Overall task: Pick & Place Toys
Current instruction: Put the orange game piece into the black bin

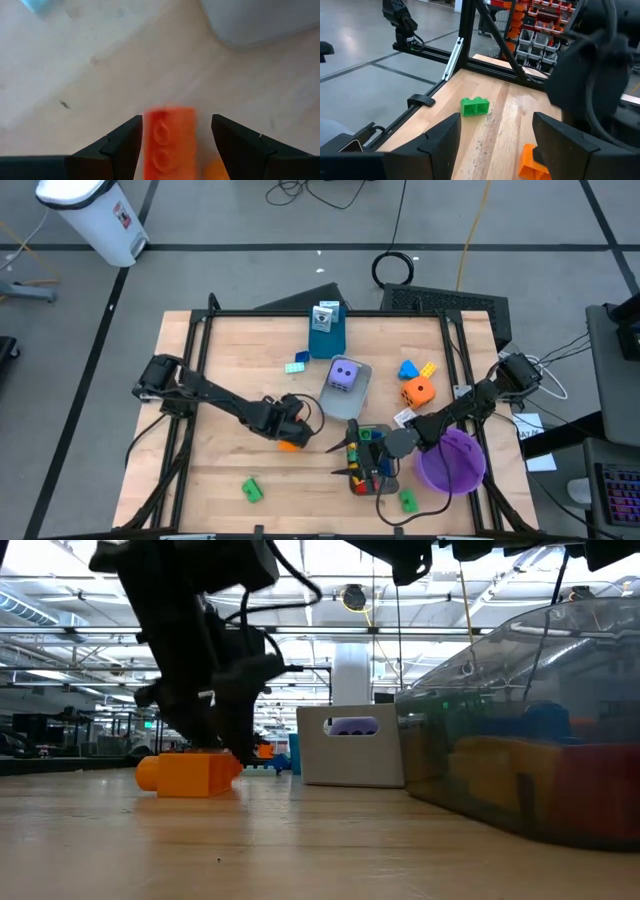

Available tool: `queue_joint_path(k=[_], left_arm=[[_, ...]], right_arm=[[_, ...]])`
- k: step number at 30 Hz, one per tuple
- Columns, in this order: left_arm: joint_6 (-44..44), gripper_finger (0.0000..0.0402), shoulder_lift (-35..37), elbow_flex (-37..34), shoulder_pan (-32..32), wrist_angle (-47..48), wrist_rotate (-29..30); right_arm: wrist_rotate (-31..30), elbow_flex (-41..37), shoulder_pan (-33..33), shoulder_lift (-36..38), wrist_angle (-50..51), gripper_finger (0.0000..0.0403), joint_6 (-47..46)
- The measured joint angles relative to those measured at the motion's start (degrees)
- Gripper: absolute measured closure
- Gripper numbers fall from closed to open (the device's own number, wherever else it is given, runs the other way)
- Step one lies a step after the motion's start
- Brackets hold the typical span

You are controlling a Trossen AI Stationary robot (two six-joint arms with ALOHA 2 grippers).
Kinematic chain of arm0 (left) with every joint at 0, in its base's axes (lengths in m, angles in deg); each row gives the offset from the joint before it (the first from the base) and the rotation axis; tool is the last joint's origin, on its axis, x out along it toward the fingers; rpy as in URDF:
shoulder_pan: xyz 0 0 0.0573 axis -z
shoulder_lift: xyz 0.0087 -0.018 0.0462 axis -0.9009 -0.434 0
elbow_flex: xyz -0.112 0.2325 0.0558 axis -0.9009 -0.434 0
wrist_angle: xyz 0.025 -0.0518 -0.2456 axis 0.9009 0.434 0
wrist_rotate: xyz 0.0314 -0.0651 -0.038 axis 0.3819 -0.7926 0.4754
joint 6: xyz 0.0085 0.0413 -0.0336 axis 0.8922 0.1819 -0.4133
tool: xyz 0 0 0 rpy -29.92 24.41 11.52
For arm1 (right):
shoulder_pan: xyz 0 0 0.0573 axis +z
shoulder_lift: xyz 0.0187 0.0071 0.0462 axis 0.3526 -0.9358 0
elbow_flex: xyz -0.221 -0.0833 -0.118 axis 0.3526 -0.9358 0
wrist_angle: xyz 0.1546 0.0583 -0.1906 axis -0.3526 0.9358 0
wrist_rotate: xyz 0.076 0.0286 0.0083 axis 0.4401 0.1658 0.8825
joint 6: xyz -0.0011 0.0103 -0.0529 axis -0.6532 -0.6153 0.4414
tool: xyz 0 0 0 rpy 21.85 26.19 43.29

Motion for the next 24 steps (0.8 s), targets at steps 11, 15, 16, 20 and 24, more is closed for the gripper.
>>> queue_joint_path(k=[11, 15, 16, 20, 24], left_arm=[[-1.13, 0.0158, -2.78, 0.10, -2.14, 0.16, -3.95], [0.05, 0.0158, -2.78, 0.10, -2.14, 0.31, -5.10], [0.06, 0.0160, -2.78, 0.10, -2.13, 0.33, -5.28], [0.18, 0.0186, -2.82, 0.10, -2.09, 0.33, -5.61], [0.24, 0.0238, -2.85, 0.10, -2.05, 0.32, -5.94]], right_arm=[[-0.01, 0.00, 0.00, 0.00, 0.11, 0.0165, 0.10], [0.00, 0.00, 0.00, 0.00, 0.11, 0.0165, 0.15], [0.00, 0.00, 0.00, 0.00, 0.11, 0.0165, 0.17], [0.00, 0.00, 0.00, 0.00, 0.11, 0.0165, 0.17], [0.00, 0.00, 0.00, 0.00, 0.12, 0.0165, 0.17]])
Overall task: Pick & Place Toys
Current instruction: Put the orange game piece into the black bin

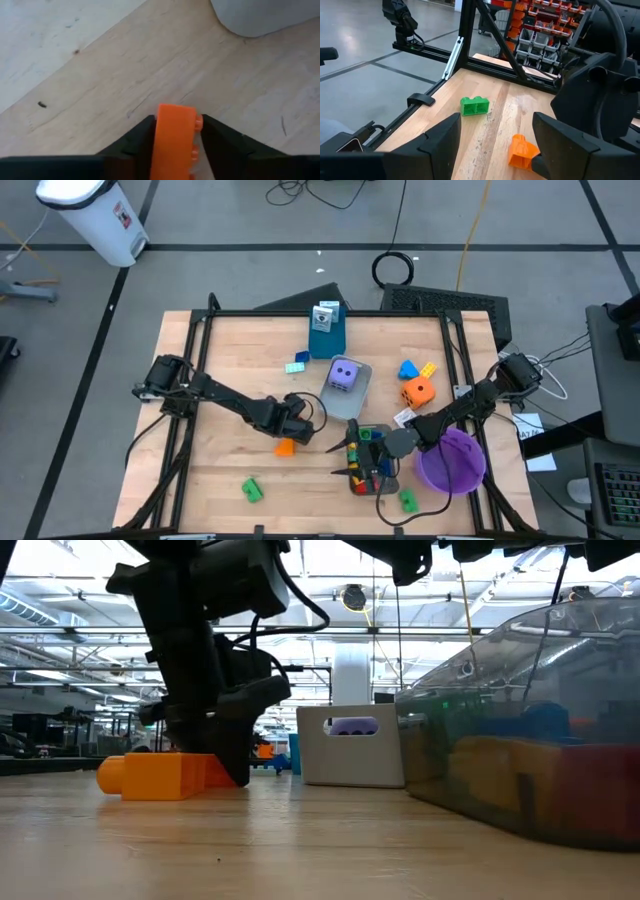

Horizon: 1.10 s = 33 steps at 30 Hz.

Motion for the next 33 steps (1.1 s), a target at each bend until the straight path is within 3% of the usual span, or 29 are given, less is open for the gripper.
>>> queue_joint_path(k=[5, 12, 18, 22, 28, 33], left_arm=[[1.09, 0.0302, 0.33, -0.07, -0.05, 0.08, -0.02], [2.73, 0.0304, 1.93, -0.15, -0.02, 0.66, 1.17], [5.28, 0.0287, 8.64, 0.02, 2.30, 0.33, 9.38], [8.26, 0.0302, 14.35, 0.02, 5.70, -2.11, 16.28], [19.69, 0.0302, 19.18, 0.13, 11.36, -15.43, 25.20], [34.89, 0.0285, 19.46, 0.13, 13.48, -31.21, 26.36]], right_arm=[[0.00, 0.00, 0.00, 0.00, 0.02, 0.0165, 0.02], [0.00, 0.00, 0.07, 0.00, 0.02, 0.0165, 1.73], [-0.09, -0.02, 0.07, 0.00, 0.04, 0.0165, 2.89], [-0.11, -0.02, -0.36, 0.00, 0.06, 0.0165, 2.91], [-0.14, -0.05, -3.09, -0.01, -1.48, 0.0165, -0.52], [-0.07, -0.13, -6.23, -1.14, -6.04, 0.0165, -3.37]])
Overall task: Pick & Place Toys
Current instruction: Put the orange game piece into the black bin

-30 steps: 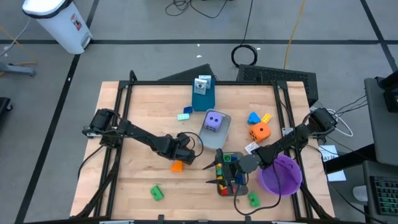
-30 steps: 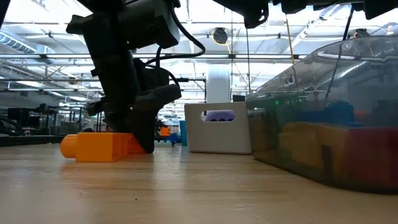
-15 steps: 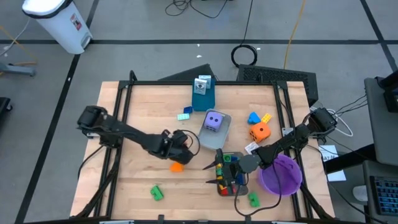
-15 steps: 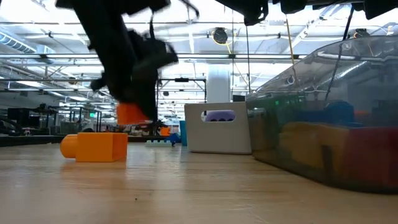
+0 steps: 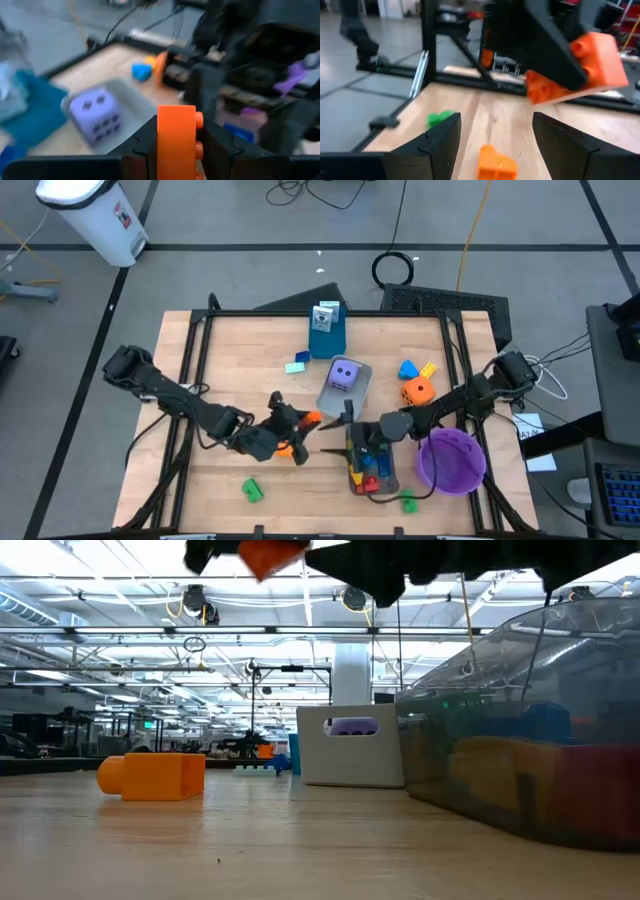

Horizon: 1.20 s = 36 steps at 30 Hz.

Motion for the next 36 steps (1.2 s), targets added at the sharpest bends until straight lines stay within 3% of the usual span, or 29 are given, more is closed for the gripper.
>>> queue_joint_path(k=[8, 16, 24, 31, 36], left_arm=[[12.96, 0.0302, 0.00, 0.00, 0.91, -11.31, -1.68], [13.95, 0.0279, -0.01, 0.00, 0.15, -12.77, -4.34], [17.38, 0.0302, -4.23, 0.02, -2.33, -20.52, -10.02], [17.83, 0.0271, -5.05, 0.02, -3.75, -22.01, -12.30], [18.74, 0.0286, -5.07, 0.02, -3.74, -22.80, -12.52]], right_arm=[[1.62, 0.02, -2.33, 0.06, -6.02, 0.0165, -0.26], [3.00, 0.07, -3.65, 0.07, -7.79, 0.0165, -2.35], [3.07, 0.03, -3.58, 0.03, -9.23, 0.0168, -2.32], [2.54, 0.02, -3.67, 0.07, -8.01, 0.0228, -2.89], [3.19, 0.04, -3.56, 0.07, -7.83, 0.0291, -2.87]])
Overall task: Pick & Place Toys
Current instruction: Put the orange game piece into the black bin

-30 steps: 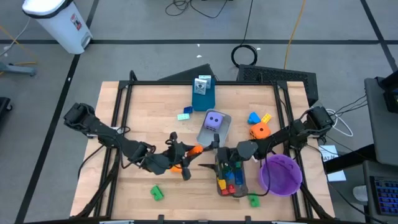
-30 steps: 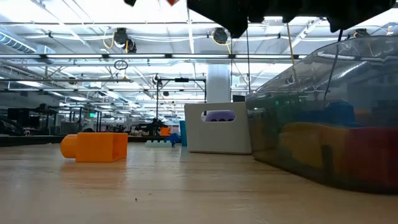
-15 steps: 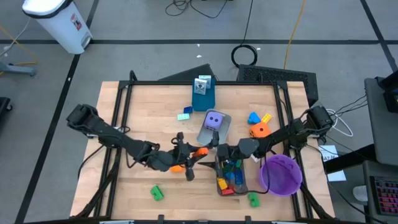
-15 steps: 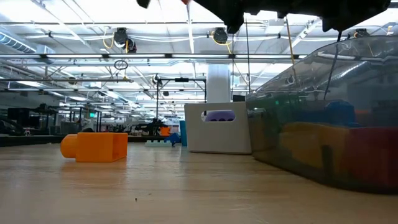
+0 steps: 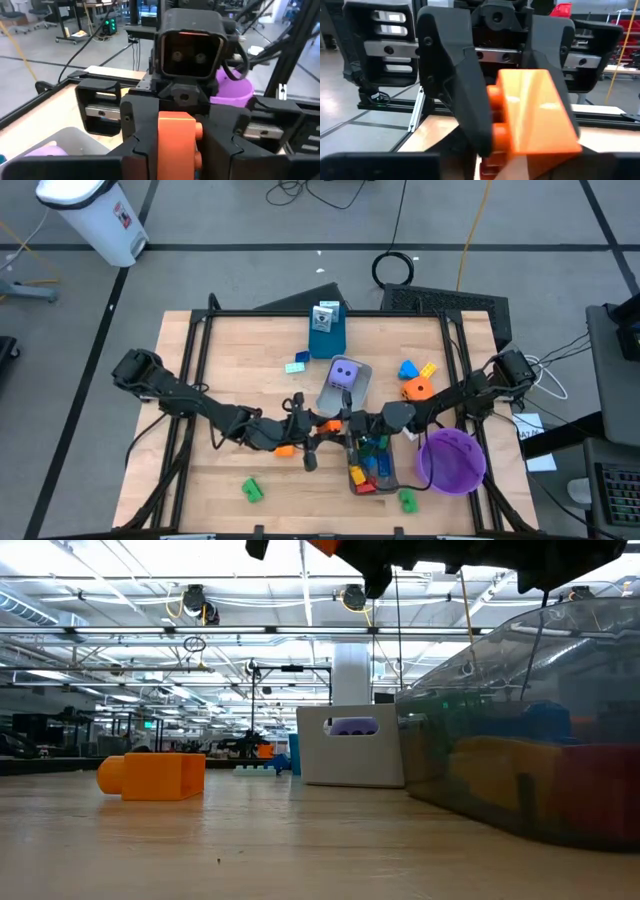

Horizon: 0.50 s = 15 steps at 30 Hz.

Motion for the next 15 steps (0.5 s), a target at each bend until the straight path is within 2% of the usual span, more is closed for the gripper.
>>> queue_joint_path(k=[2, 5, 10, 15], left_arm=[[0.75, 0.0291, 0.00, 0.00, 0.02, 0.16, -0.74], [0.95, 0.0284, 0.00, 0.00, -0.36, 0.14, -3.18], [-1.01, 0.0239, 0.94, 0.00, -1.43, -0.21, -4.93], [0.75, 0.0197, 3.26, -0.02, -2.20, -0.41, -4.93]], right_arm=[[0.56, 0.00, 0.00, 0.00, 0.12, 0.0311, -0.19], [0.01, 0.00, 0.07, 0.00, 0.22, 0.0313, 0.19], [-0.16, 0.04, 0.02, 0.00, 0.55, 0.0313, 1.47], [-0.53, 0.09, -0.01, 0.00, 3.74, 0.0313, 1.63]])
